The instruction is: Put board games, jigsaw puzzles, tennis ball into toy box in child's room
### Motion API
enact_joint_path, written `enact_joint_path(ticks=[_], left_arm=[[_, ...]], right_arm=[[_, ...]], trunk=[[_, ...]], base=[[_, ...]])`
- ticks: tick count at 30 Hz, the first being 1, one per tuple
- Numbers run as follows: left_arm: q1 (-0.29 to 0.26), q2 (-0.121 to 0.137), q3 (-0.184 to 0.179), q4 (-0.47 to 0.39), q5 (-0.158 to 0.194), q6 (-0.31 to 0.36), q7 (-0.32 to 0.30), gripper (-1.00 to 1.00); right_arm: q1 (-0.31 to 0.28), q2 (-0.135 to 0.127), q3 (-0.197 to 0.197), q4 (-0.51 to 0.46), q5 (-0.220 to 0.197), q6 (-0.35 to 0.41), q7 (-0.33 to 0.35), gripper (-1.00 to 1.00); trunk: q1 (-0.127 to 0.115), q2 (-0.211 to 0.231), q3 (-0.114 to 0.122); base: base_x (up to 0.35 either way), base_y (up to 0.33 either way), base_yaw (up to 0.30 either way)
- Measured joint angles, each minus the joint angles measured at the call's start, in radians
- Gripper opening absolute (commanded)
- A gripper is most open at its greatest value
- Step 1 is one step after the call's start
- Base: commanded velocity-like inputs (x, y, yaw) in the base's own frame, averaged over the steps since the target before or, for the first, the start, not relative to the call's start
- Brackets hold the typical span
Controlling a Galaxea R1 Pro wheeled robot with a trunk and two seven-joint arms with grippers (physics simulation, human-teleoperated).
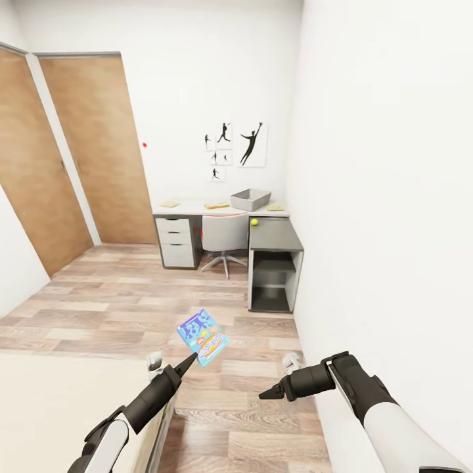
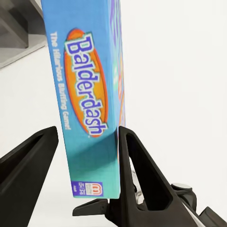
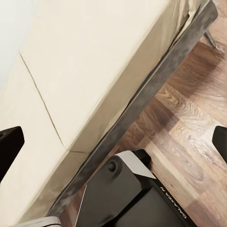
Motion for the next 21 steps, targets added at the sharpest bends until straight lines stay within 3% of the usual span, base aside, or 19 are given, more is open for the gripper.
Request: enact_joint_path(ticks=[8,21], left_arm=[[0.000,0.000,0.000,0.000,0.000,0.000,0.000,-1.00],[0.000,0.000,0.000,0.000,0.000,-0.001,0.000,-1.00]], right_arm=[[0.000,0.000,0.000,0.000,0.000,0.000,0.000,1.00],[0.000,-0.001,0.000,0.000,0.000,0.000,0.000,1.00]], trunk=[[0.000,0.000,0.000],[0.000,0.000,0.000]], base=[[0.000,0.012,-0.118],[0.002,0.002,-0.018]])
